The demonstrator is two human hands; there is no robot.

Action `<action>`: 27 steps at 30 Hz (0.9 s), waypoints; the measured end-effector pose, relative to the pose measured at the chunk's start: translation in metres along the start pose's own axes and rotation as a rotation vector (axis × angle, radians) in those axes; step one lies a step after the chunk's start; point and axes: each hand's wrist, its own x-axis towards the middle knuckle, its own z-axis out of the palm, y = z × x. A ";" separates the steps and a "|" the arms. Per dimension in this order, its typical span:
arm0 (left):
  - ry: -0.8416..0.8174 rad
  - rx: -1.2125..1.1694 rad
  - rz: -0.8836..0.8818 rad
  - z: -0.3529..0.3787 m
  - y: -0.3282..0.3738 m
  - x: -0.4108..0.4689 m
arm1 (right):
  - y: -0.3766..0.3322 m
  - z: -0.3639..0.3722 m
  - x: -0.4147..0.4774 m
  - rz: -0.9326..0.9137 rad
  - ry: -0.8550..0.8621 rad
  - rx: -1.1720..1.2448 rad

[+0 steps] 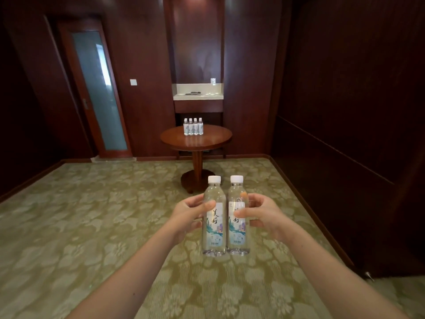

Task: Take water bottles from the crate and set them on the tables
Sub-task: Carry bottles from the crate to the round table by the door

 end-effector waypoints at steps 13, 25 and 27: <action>0.030 -0.040 0.030 0.047 0.013 0.309 | -0.015 -0.132 0.295 -0.005 -0.030 -0.056; 0.115 -0.047 0.020 0.050 0.032 0.540 | -0.034 -0.199 0.538 0.002 -0.141 -0.057; 0.125 -0.050 0.022 0.043 0.031 0.584 | -0.034 -0.203 0.582 -0.006 -0.141 -0.057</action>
